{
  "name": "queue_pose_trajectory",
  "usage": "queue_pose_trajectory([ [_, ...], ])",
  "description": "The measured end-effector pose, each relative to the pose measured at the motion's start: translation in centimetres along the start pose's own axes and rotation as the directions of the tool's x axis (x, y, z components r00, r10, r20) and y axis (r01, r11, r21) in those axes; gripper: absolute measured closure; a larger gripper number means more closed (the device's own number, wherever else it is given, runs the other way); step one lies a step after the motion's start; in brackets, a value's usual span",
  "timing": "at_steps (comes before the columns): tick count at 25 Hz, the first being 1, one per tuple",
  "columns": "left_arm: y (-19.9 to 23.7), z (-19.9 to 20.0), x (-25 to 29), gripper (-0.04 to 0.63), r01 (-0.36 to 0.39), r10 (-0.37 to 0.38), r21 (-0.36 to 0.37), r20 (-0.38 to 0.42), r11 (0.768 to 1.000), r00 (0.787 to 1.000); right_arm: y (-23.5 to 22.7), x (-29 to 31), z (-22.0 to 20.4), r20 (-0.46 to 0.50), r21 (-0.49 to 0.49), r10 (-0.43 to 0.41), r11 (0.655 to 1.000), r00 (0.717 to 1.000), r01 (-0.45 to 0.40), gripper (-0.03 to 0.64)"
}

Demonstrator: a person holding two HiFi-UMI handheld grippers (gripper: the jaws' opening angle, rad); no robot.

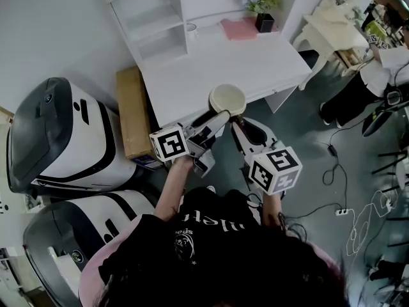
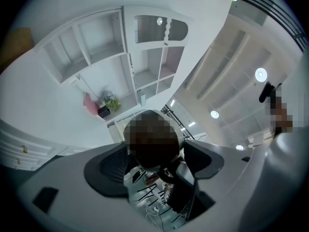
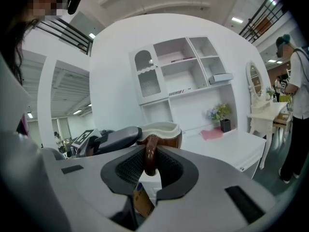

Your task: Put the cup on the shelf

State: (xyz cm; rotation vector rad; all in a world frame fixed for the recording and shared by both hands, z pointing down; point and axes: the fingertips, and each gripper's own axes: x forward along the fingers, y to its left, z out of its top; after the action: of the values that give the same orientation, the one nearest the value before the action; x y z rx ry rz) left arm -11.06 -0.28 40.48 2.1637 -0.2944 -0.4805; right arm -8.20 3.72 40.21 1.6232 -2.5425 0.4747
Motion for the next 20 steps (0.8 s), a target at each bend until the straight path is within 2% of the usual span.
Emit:
queue_pose_trajectory([
  [12, 2.1, 0.4, 0.4, 0.231, -0.015, 0.014, -0.03, -0.027, 0.999, 1.0, -0.9, 1.6, -0.6, -0.018, 0.029, -0.023, 0.999, 1.0, 0.024, 0.534],
  [20, 4.2, 1.3, 4.3, 0.232, -0.034, 0.033, -0.03, -0.02, 0.999, 0.999, -5.0, 3.3, 0.5, -0.016, 0.045, -0.003, 0.999, 1.0, 0.004, 0.534],
])
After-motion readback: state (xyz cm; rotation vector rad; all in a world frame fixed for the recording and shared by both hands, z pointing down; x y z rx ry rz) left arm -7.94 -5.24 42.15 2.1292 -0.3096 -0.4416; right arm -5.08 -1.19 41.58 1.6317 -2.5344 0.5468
